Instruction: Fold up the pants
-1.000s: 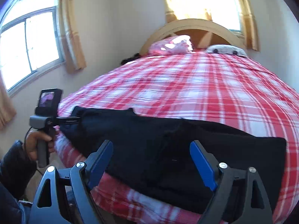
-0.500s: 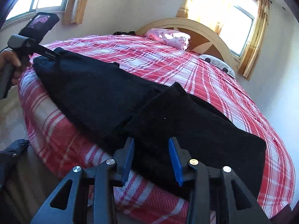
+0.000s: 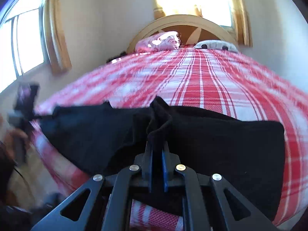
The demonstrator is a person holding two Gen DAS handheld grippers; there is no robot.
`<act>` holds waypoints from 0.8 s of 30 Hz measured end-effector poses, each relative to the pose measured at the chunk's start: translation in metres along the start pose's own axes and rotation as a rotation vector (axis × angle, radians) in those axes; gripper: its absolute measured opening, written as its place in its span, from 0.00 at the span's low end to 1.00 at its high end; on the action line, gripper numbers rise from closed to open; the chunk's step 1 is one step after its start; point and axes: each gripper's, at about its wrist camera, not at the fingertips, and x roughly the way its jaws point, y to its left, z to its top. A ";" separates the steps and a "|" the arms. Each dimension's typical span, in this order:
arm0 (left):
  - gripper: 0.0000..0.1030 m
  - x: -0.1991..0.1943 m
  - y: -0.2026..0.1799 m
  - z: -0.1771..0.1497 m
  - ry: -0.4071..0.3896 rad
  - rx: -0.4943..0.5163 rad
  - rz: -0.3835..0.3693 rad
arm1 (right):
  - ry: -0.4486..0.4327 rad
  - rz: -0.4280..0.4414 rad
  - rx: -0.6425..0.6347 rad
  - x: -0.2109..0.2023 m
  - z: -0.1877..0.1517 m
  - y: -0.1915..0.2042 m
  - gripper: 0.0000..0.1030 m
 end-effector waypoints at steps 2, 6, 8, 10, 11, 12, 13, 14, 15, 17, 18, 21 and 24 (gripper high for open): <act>1.00 -0.001 -0.002 -0.001 -0.004 0.007 0.001 | -0.035 0.035 0.050 -0.014 0.005 -0.008 0.08; 1.00 -0.001 -0.007 -0.001 0.001 0.013 -0.008 | 0.018 0.077 -0.133 -0.014 -0.003 0.023 0.08; 1.00 -0.003 -0.009 -0.002 0.001 0.018 -0.014 | 0.097 0.047 -0.254 0.005 -0.021 0.044 0.08; 1.00 -0.005 -0.011 -0.002 -0.006 0.032 -0.012 | 0.138 -0.028 -0.407 0.025 -0.042 0.067 0.08; 1.00 -0.006 -0.011 -0.002 -0.010 0.037 -0.010 | 0.104 -0.061 -0.465 0.024 -0.047 0.076 0.09; 1.00 -0.007 -0.010 -0.002 -0.013 0.039 -0.005 | 0.093 -0.066 -0.502 0.024 -0.049 0.082 0.09; 1.00 -0.006 -0.009 -0.001 -0.012 0.035 -0.003 | 0.079 -0.054 -0.516 0.022 -0.048 0.086 0.09; 1.00 -0.006 -0.008 0.000 -0.011 0.028 -0.005 | 0.055 -0.032 -0.525 0.020 -0.046 0.089 0.10; 1.00 -0.006 -0.008 0.001 -0.008 0.020 -0.009 | 0.026 -0.015 -0.537 0.017 -0.045 0.092 0.11; 1.00 -0.007 -0.006 0.001 -0.010 0.019 -0.011 | -0.006 -0.017 -0.604 0.018 -0.051 0.101 0.13; 1.00 -0.008 -0.006 0.001 -0.015 0.026 -0.008 | 0.004 -0.031 -0.635 0.024 -0.052 0.104 0.21; 1.00 -0.008 -0.005 0.002 -0.024 0.038 0.011 | 0.081 -0.028 -0.657 0.035 -0.060 0.103 0.64; 1.00 -0.014 -0.002 0.004 -0.031 0.029 -0.010 | 0.116 0.080 -0.512 0.020 -0.052 0.090 0.65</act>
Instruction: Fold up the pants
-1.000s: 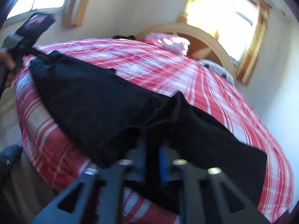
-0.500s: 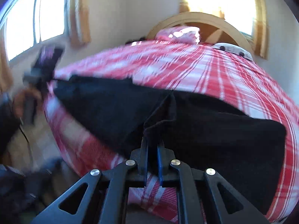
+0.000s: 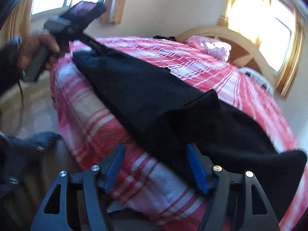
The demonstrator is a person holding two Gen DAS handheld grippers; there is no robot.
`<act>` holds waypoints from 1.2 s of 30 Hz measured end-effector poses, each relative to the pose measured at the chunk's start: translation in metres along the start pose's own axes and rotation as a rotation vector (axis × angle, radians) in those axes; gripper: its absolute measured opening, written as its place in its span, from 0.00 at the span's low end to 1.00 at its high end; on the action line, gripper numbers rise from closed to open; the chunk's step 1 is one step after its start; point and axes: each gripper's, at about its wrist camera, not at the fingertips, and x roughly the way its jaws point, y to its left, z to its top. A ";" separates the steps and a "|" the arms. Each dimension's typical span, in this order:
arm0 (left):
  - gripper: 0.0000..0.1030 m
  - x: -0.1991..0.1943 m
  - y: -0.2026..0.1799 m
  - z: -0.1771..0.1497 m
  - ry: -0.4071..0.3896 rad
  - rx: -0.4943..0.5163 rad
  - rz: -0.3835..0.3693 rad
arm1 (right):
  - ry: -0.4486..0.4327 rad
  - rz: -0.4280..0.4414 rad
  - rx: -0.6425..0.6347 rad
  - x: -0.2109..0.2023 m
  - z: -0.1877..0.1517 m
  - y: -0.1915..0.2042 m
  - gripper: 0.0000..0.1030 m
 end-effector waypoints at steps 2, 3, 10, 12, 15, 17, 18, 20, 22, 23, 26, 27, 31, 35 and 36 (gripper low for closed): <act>1.00 -0.016 -0.004 0.004 -0.041 0.016 -0.043 | -0.040 0.059 0.111 -0.020 0.002 -0.015 0.65; 1.00 -0.026 -0.009 0.006 -0.071 0.033 -0.071 | -0.088 0.063 0.182 -0.037 0.003 -0.030 0.65; 1.00 -0.105 -0.085 0.011 -0.195 0.248 -0.533 | -0.228 -0.255 0.614 -0.101 -0.024 -0.148 0.65; 1.00 -0.120 -0.116 0.006 -0.195 0.308 -0.648 | -0.206 -0.264 0.747 -0.101 -0.041 -0.173 0.65; 1.00 -0.129 -0.159 0.000 -0.168 0.357 -0.769 | -0.189 -0.219 0.859 -0.100 -0.068 -0.192 0.64; 1.00 -0.128 -0.186 -0.003 -0.127 0.376 -0.795 | -0.182 -0.178 0.880 -0.098 -0.077 -0.196 0.62; 1.00 -0.128 -0.199 -0.005 -0.100 0.382 -0.809 | -0.175 -0.173 0.876 -0.094 -0.078 -0.194 0.61; 0.92 -0.125 -0.216 -0.007 -0.056 0.394 -0.826 | -0.165 -0.189 0.863 -0.091 -0.083 -0.187 0.54; 0.84 -0.123 -0.229 -0.013 -0.010 0.403 -0.832 | -0.144 -0.195 0.866 -0.082 -0.086 -0.183 0.41; 0.84 -0.121 -0.227 -0.016 0.009 0.399 -0.850 | -0.131 -0.191 0.873 -0.079 -0.090 -0.183 0.35; 0.79 -0.119 -0.229 -0.021 0.056 0.366 -0.919 | -0.131 -0.160 0.907 -0.073 -0.103 -0.186 0.35; 0.75 -0.116 -0.230 -0.024 0.077 0.361 -0.943 | -0.140 -0.151 0.916 -0.071 -0.105 -0.188 0.35; 0.57 -0.115 -0.246 -0.032 0.066 0.371 -0.910 | -0.152 -0.144 0.914 -0.068 -0.108 -0.189 0.35; 0.24 -0.125 -0.252 -0.027 0.056 0.371 -0.912 | -0.156 -0.158 0.908 -0.066 -0.107 -0.188 0.35; 0.21 -0.125 -0.254 -0.026 0.068 0.370 -0.916 | -0.158 -0.157 0.912 -0.065 -0.108 -0.188 0.35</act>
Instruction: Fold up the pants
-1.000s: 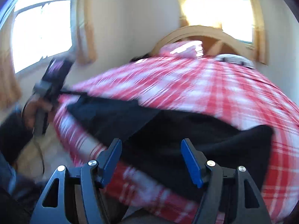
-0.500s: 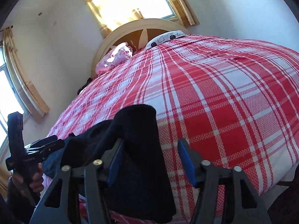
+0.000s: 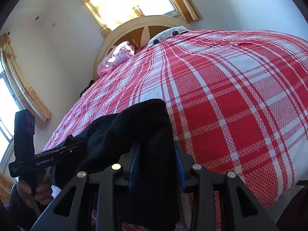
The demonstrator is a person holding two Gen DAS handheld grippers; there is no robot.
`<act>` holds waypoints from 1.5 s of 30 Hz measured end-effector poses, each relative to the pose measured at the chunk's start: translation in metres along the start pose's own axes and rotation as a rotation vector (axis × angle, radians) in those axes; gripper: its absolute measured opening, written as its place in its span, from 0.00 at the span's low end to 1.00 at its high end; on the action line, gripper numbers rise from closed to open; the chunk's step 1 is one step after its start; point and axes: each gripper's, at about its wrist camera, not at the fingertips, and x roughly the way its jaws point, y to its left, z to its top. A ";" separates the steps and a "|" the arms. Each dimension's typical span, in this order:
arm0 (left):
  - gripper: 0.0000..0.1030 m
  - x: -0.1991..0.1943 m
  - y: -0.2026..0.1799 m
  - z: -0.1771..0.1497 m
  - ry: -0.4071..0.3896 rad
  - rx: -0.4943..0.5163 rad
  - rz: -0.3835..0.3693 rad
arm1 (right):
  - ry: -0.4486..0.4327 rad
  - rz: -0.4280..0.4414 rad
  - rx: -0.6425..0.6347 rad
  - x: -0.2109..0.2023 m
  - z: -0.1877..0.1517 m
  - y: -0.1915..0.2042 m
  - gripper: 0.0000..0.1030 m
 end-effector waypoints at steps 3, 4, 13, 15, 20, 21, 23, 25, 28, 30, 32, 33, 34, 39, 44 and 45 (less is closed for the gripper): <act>0.17 -0.001 -0.005 0.002 0.007 0.013 0.029 | -0.003 0.008 0.029 -0.001 0.000 -0.003 0.35; 0.16 -0.001 -0.006 0.001 0.007 0.016 0.035 | -0.005 0.010 0.039 -0.001 0.000 -0.004 0.35; 0.16 -0.030 -0.012 0.018 -0.117 0.074 0.075 | 0.013 -0.018 0.026 -0.002 0.004 0.001 0.35; 0.18 -0.008 -0.005 0.017 -0.068 0.049 0.121 | 0.009 -0.030 0.029 -0.001 0.004 0.002 0.35; 0.45 0.006 0.016 0.010 -0.028 -0.029 0.190 | 0.004 -0.056 0.014 0.001 0.003 0.007 0.37; 0.53 0.004 0.015 0.010 -0.032 -0.019 0.228 | 0.004 -0.066 0.012 0.002 0.004 0.009 0.37; 0.63 -0.003 0.016 0.010 -0.066 0.006 0.328 | 0.009 -0.091 -0.007 0.003 0.006 0.013 0.37; 0.64 -0.008 0.018 0.011 -0.080 0.023 0.368 | -0.025 -0.151 -0.042 -0.003 0.010 0.020 0.37; 0.64 -0.006 0.018 0.012 -0.079 0.039 0.400 | -0.170 -0.236 -0.142 -0.027 0.016 0.038 0.37; 0.61 -0.002 0.017 0.011 -0.076 0.053 0.438 | -0.176 -0.221 -0.214 -0.030 0.021 0.052 0.37; 0.60 0.001 0.019 0.009 -0.070 0.046 0.439 | -0.132 -0.189 -0.305 -0.019 0.020 0.069 0.37; 0.60 0.001 0.019 0.009 -0.069 0.042 0.440 | -0.116 -0.190 -0.333 -0.013 0.018 0.074 0.37; 0.60 0.000 0.020 0.009 -0.068 0.040 0.441 | -0.076 -0.206 -0.362 0.000 0.018 0.077 0.37; 0.61 0.005 0.027 0.010 -0.046 0.022 0.459 | -0.015 -0.251 -0.237 0.044 0.032 0.057 0.37; 0.62 0.014 0.037 0.008 -0.029 -0.009 0.483 | -0.022 -0.273 -0.211 0.055 0.039 0.058 0.39; 0.62 0.013 0.037 0.008 -0.031 -0.003 0.485 | -0.023 -0.268 -0.207 0.055 0.040 0.057 0.39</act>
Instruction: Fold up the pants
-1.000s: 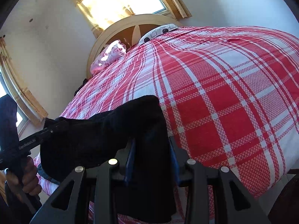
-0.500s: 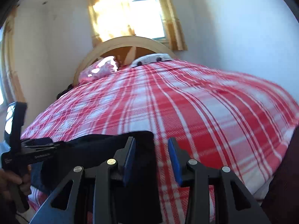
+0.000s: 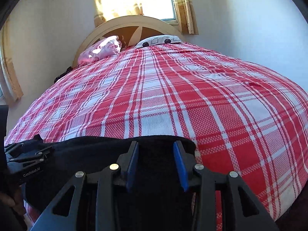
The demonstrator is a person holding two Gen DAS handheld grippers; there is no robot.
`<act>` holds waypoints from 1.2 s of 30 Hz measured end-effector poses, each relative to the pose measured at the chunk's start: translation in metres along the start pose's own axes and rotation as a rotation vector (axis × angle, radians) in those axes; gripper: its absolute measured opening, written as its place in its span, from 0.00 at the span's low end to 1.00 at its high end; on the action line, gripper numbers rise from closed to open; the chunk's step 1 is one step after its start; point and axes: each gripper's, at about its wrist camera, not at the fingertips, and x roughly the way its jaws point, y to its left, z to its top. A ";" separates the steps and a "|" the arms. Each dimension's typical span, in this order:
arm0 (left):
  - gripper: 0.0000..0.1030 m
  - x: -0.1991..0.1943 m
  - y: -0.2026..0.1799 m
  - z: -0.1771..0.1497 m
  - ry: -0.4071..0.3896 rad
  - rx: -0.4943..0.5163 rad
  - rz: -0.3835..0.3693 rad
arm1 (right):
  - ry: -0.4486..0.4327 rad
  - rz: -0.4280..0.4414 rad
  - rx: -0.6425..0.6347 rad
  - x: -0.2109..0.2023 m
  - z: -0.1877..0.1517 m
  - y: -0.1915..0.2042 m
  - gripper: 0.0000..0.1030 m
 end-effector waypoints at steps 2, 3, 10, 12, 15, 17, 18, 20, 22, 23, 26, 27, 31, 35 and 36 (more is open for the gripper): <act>0.63 -0.003 0.003 0.001 -0.008 -0.001 -0.009 | -0.010 0.026 0.005 -0.006 -0.002 -0.001 0.42; 0.63 -0.005 0.006 0.000 -0.009 -0.013 -0.022 | -0.014 0.052 0.014 -0.009 -0.001 -0.003 0.43; 0.63 -0.029 0.030 -0.007 -0.083 -0.077 0.037 | -0.158 0.100 0.183 -0.079 -0.024 -0.039 0.45; 0.63 -0.040 0.026 -0.009 -0.121 -0.059 0.022 | -0.132 0.060 0.182 -0.090 -0.036 -0.044 0.45; 0.63 -0.056 0.010 -0.012 -0.186 -0.010 0.030 | -0.092 0.020 0.150 -0.099 -0.050 -0.044 0.45; 0.63 -0.061 -0.001 -0.014 -0.207 0.028 0.010 | -0.085 0.002 0.111 -0.103 -0.056 -0.039 0.45; 0.63 -0.059 -0.009 -0.015 -0.200 0.053 0.006 | -0.080 -0.007 0.090 -0.103 -0.059 -0.035 0.45; 0.64 -0.053 -0.021 -0.019 -0.184 0.105 0.020 | -0.043 -0.046 0.049 -0.096 -0.065 -0.029 0.45; 0.65 -0.041 -0.028 -0.025 -0.161 0.151 0.073 | 0.011 -0.067 0.025 -0.082 -0.074 -0.027 0.45; 0.65 -0.035 -0.028 -0.027 -0.148 0.158 0.091 | 0.044 -0.082 0.013 -0.076 -0.078 -0.027 0.47; 0.69 -0.035 -0.015 -0.025 -0.141 0.122 0.073 | 0.037 -0.083 0.033 -0.080 -0.080 -0.034 0.55; 0.70 -0.036 -0.008 -0.025 -0.132 0.102 0.063 | 0.035 -0.075 0.042 -0.082 -0.079 -0.036 0.55; 0.76 -0.043 0.025 -0.027 -0.132 -0.001 0.036 | -0.054 -0.050 0.091 -0.104 -0.067 -0.035 0.55; 0.79 -0.042 0.067 -0.038 -0.109 -0.099 0.082 | -0.130 0.106 0.084 -0.114 -0.043 -0.005 0.55; 0.79 -0.041 0.076 -0.042 -0.098 -0.121 0.095 | -0.131 0.166 0.073 -0.110 -0.038 0.008 0.55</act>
